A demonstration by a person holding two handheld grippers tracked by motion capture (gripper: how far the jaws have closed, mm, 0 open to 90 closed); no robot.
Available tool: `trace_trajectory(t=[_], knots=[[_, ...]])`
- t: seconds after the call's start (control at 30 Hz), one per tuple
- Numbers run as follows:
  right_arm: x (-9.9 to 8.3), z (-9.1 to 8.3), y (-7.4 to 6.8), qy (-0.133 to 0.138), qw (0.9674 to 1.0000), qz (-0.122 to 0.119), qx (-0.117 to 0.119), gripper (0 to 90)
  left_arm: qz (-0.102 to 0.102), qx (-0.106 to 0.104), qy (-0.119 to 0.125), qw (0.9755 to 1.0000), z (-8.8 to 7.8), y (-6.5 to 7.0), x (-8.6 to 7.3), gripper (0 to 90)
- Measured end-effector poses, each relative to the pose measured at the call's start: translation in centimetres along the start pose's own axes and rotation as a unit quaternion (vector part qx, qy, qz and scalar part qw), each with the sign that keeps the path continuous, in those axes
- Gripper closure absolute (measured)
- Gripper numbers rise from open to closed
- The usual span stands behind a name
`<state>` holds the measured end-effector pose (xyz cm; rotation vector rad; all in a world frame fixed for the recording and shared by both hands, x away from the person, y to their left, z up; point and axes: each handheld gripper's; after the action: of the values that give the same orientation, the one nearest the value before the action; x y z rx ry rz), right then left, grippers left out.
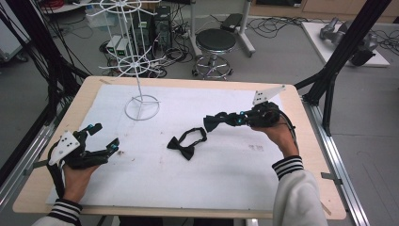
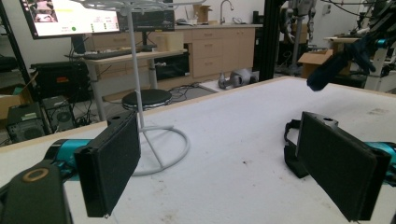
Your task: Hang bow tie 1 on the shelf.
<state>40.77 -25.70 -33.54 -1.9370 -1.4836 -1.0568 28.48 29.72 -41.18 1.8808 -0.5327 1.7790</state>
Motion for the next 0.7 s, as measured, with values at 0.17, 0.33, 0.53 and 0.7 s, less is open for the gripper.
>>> trace_trajectory(t=[0.17,0.33,0.53,0.7], knots=[[0.5,-0.3,-0.5,0.025,0.9997,-0.001,-0.008,86.5,0.002,-0.005,0.001,1.0000,0.1,-0.2,1.0,14.4],[1.1,-0.6,-0.9,0.042,0.9990,-0.001,-0.017,86.5,0.005,-0.024,0.001,0.9997,0.6,-0.1,2.1,14.4],[1.8,-1.2,-1.5,0.068,0.9975,0.000,-0.022,86.5,0.015,-0.055,-0.005,0.9984,1.9,0.4,3.4,14.4],[2.4,-1.4,-2.1,0.079,0.9965,0.000,-0.027,86.5,0.020,-0.086,-0.013,0.9960,3.1,0.6,4.6,14.4]])
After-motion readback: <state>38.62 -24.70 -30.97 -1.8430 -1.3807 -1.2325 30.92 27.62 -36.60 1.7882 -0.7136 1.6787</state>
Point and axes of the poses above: each handheld gripper's, and its own axes: z roughly forward along the jaws, x roughly out of its top, y roughly to its right, and after that the axes turned 7 degrees about -z, right-handed
